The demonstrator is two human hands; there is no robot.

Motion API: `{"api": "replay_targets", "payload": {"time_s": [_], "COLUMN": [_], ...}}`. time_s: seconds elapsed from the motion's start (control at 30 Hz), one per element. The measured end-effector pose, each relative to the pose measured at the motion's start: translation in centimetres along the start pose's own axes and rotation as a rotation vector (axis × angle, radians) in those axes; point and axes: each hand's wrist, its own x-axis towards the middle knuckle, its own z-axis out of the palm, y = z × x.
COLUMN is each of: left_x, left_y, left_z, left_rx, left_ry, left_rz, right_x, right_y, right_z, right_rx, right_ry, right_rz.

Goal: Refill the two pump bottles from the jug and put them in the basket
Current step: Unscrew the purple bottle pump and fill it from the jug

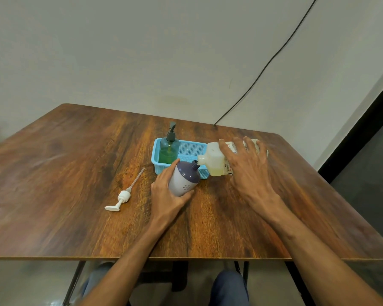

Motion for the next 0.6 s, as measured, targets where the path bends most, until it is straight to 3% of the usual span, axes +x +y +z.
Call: {"api": "replay_targets", "payload": {"time_s": [0.6], "left_x": [-0.04], "left_y": [0.0], "left_z": [0.0], "left_rx": [0.013], "left_ry": [0.016], "left_rz": [0.006], "right_x": [0.21], "right_y": [-0.08], "right_z": [0.03], "right_rx": [-0.018], "right_ry": [0.0], "right_rz": [-0.003]}}
